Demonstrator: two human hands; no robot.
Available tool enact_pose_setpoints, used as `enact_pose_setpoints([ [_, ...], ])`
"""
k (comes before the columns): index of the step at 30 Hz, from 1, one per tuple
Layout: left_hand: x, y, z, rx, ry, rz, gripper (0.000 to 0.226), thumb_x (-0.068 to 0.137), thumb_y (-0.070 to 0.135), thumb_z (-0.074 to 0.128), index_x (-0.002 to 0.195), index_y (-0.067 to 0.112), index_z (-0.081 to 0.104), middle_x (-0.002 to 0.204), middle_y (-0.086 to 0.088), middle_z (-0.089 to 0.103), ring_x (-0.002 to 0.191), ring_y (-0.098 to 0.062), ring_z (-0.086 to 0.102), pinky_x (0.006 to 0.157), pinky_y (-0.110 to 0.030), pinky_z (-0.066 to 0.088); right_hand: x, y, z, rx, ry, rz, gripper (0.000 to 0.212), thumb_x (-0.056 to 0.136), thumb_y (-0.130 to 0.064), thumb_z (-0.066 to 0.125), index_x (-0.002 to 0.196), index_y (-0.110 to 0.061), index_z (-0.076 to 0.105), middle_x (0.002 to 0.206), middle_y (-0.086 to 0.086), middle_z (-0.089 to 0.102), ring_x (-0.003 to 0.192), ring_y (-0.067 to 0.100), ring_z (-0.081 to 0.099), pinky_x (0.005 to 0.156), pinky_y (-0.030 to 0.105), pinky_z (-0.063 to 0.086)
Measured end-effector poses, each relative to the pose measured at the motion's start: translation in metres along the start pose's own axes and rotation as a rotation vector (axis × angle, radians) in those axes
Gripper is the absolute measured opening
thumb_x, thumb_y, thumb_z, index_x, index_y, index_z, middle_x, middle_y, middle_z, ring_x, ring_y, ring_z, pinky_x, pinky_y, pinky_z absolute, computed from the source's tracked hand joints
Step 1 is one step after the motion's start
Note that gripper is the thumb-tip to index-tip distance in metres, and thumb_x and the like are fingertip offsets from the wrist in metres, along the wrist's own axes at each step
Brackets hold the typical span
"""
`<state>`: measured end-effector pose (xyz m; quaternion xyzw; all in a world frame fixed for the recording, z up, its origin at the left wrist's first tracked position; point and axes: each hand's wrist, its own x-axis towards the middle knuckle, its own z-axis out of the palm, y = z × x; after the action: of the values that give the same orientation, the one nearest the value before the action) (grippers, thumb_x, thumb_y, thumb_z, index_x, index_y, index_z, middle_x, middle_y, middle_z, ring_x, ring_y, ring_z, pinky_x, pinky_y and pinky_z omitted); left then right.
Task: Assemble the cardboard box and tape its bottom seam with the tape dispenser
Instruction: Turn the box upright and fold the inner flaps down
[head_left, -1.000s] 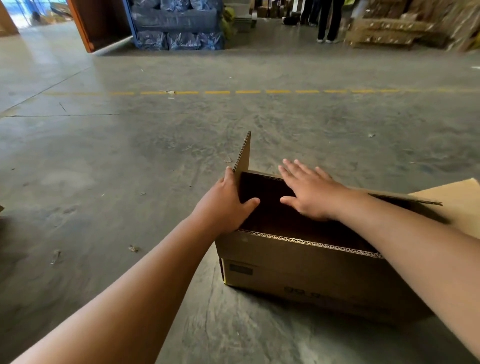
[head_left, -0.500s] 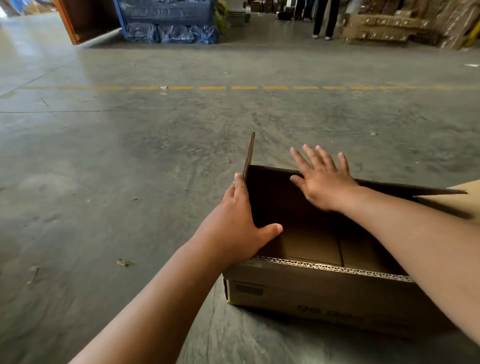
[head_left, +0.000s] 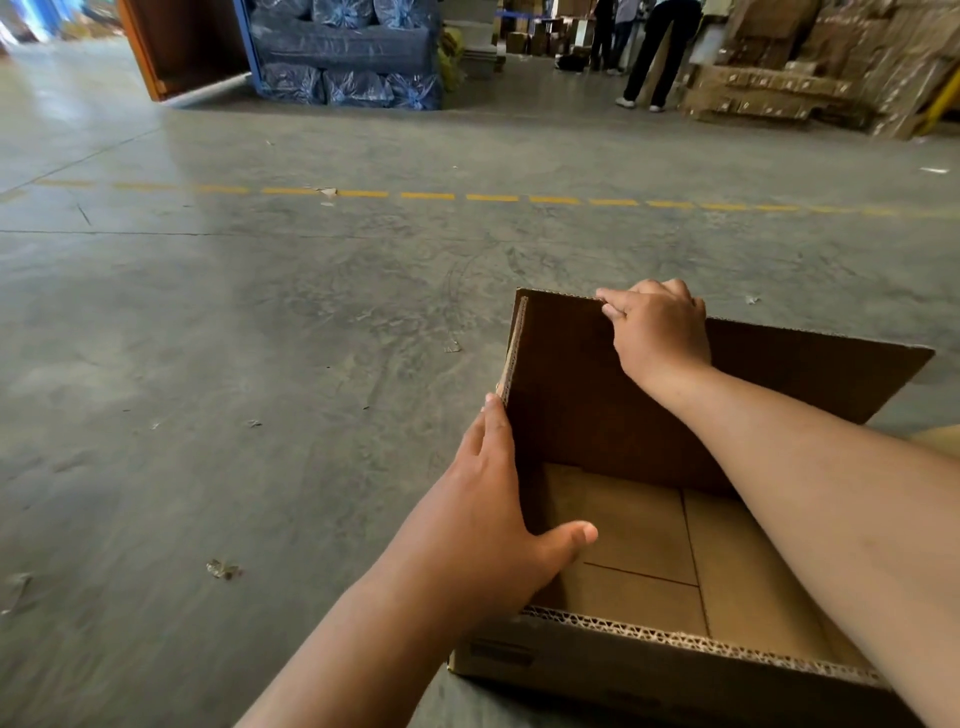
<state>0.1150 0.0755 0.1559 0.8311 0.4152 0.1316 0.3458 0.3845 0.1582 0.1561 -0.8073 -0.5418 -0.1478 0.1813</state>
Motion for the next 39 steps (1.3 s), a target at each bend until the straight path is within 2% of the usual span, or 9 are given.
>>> enact_pose_setpoints([
  [6,0.01,-0.001,-0.003,0.009,-0.122,0.02,0.13,0.075,0.071,0.066,0.149,0.029,-0.031,0.161,0.016,-0.024,0.149,-0.003,-0.004,0.106,-0.018,0.002,0.002,-0.002,0.013,0.0,-0.099,0.016,0.048,0.104,-0.031,0.034,0.15,-0.021,0.039,0.142,-0.002,0.054,0.13,0.028,0.037,0.104,0.044,0.036],
  [11,0.029,0.003,-0.008,0.039,-0.305,0.014,0.134,0.072,0.071,0.07,0.149,0.031,-0.032,0.164,0.012,-0.016,0.151,-0.01,0.003,0.106,-0.019,0.01,-0.001,0.002,0.008,0.066,-0.17,0.014,0.05,0.104,-0.03,0.03,0.154,-0.021,0.032,0.157,0.0,0.036,0.144,0.025,0.024,0.117,0.044,0.025],
  [19,0.054,0.02,-0.015,0.173,-0.451,-0.044,0.105,0.084,0.076,0.043,0.149,0.037,-0.029,0.164,0.008,-0.013,0.152,-0.022,0.009,0.122,-0.042,0.011,-0.017,0.019,-0.018,0.173,-0.385,-0.08,0.056,0.105,-0.033,0.034,0.158,-0.025,0.015,0.166,-0.002,0.003,0.152,0.014,-0.003,0.122,0.038,0.005],
  [24,0.056,0.025,-0.01,0.354,-0.543,-0.034,0.102,0.084,0.078,0.041,0.147,0.043,-0.031,0.163,0.011,-0.02,0.152,-0.026,0.01,0.121,-0.045,0.011,-0.055,0.063,-0.072,0.166,-0.389,-0.118,0.06,0.102,-0.044,0.041,0.157,-0.03,0.02,0.166,-0.005,0.007,0.152,0.013,0.005,0.122,0.039,0.012],
  [28,0.061,0.039,0.006,0.423,-0.485,-0.075,0.105,0.083,0.08,0.038,0.152,0.032,-0.025,0.165,0.002,-0.016,0.152,-0.029,0.007,0.121,-0.047,0.012,-0.102,0.121,-0.124,0.063,-0.4,-0.056,0.065,0.097,-0.05,0.047,0.155,-0.032,0.027,0.163,-0.005,0.02,0.15,0.016,0.018,0.12,0.037,0.018],
  [34,0.079,0.084,0.049,0.449,-0.21,-0.216,0.11,0.078,0.086,0.031,0.157,0.023,-0.013,0.166,-0.013,-0.009,0.151,-0.038,0.004,0.12,-0.053,0.017,-0.172,0.209,-0.181,0.007,-0.335,0.265,0.067,0.094,-0.05,0.053,0.153,-0.027,0.031,0.159,0.001,0.033,0.145,0.025,0.031,0.113,0.045,0.031],
  [37,0.086,0.095,0.065,0.584,-0.109,-0.175,0.109,0.075,0.09,0.023,0.158,0.024,-0.003,0.166,-0.01,-0.013,0.151,-0.034,-0.011,0.119,-0.06,0.013,-0.199,0.238,-0.185,0.03,-0.334,0.451,0.075,0.092,-0.053,0.056,0.155,-0.025,0.026,0.158,0.005,0.034,0.141,0.031,0.036,0.109,0.046,0.036],
  [39,0.087,0.103,0.076,0.63,-0.066,-0.115,0.103,0.079,0.088,0.022,0.159,0.025,0.002,0.166,-0.009,-0.011,0.152,-0.031,-0.009,0.119,-0.06,0.011,-0.212,0.247,-0.18,0.077,-0.354,0.531,0.079,0.09,-0.052,0.059,0.155,-0.023,0.024,0.154,0.008,0.039,0.136,0.032,0.041,0.105,0.045,0.041],
])
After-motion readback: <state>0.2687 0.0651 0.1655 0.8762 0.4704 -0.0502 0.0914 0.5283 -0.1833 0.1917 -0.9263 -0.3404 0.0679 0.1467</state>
